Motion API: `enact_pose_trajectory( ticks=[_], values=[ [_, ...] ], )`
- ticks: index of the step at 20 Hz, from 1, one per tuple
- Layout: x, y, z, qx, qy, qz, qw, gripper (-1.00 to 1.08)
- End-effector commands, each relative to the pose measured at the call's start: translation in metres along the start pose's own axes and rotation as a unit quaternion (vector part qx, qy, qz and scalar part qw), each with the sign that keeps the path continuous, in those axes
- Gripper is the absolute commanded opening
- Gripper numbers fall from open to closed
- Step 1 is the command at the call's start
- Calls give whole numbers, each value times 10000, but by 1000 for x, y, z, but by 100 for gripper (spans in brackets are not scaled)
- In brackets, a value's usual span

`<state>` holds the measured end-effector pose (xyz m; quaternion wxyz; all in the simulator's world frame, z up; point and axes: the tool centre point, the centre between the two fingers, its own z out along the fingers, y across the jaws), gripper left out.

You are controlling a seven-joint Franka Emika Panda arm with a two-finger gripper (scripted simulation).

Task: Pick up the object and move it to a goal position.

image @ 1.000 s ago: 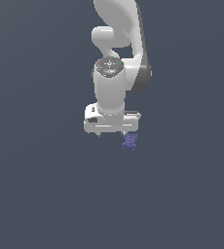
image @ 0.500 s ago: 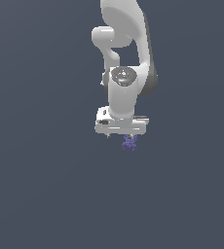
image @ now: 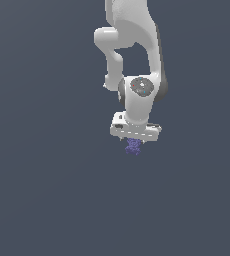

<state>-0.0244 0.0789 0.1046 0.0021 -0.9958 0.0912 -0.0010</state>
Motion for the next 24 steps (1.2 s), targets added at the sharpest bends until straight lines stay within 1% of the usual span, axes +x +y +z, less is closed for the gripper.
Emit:
enact_pose_trajectory(
  ticks=[1,6,13,24],
  values=[
    [-5,-6,6,-9,-2,116,9999,100],
    [-12,-12,13,-21,-7,235,9997,100],
    [-12,-13,17,-22,-10,236,9997,100],
    [-14,-13,60,-23,-8,253,9997,100]
  ],
)
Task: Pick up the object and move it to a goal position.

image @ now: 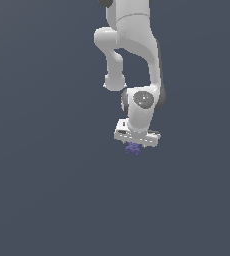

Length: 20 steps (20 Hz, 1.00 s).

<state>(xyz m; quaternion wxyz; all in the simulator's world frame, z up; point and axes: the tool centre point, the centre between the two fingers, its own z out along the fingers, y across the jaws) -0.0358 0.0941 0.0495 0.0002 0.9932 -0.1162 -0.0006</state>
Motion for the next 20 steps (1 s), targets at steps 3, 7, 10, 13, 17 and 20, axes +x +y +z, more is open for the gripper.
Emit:
enact_pose_trajectory(
  ticks=[3,7,10,13,17,20],
  values=[
    [1,-1,9,2,6,2,10000,100],
    [1,-1,9,2,6,2,10000,-100],
    [1,-1,9,2,6,2,10000,-100],
    [1,-1,9,2,6,2,10000,-100],
    [2,0,7,3,9,6,10000,-100],
    [3,1,0,3,9,6,10000,-100]
  ],
)
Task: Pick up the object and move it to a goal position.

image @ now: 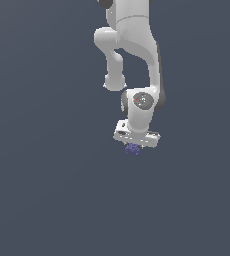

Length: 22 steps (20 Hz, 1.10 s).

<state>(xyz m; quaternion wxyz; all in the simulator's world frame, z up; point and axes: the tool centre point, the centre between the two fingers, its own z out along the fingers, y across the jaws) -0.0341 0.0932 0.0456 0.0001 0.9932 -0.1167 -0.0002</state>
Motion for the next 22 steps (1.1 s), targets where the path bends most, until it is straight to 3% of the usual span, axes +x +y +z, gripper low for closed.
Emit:
enact_pose_trajectory(
  ticks=[1,10,22],
  values=[
    [2,1,-7,2,6,1,10000,-100],
    [14,11,-64,2,6,1,10000,-100],
    [42,33,-190,2,6,1,10000,-100]
  ],
)
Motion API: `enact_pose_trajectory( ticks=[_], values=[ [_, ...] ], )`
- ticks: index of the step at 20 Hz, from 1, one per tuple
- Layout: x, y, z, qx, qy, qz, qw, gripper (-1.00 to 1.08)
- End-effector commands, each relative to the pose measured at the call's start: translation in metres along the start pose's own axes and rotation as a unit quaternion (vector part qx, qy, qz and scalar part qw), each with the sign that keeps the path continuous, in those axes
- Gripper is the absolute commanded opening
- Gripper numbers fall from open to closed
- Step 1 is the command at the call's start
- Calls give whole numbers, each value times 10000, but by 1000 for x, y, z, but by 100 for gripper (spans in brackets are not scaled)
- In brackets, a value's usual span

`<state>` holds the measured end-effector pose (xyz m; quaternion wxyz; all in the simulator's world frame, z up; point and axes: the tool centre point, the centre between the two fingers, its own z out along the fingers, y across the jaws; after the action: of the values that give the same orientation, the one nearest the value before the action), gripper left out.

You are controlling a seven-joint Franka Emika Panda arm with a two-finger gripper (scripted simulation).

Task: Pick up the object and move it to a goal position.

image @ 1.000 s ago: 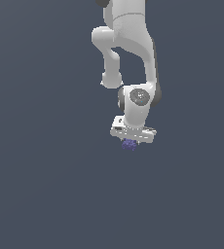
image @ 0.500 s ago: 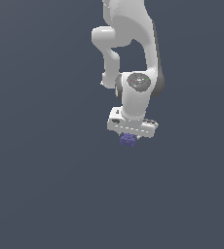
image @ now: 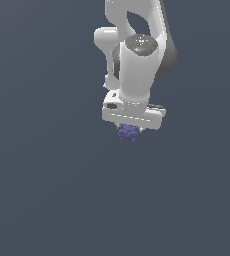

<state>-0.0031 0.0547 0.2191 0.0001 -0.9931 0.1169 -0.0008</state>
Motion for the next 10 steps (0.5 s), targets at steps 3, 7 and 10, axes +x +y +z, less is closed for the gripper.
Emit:
enact_pose_trajectory(
  ticks=[3,7,10],
  values=[
    [11,8,-48,-1,-4,-1,10000,-100],
    [21,15,-88,-1,-7,0,10000,-100],
    [28,20,-118,-1,-7,0,10000,-100]
  ],
)
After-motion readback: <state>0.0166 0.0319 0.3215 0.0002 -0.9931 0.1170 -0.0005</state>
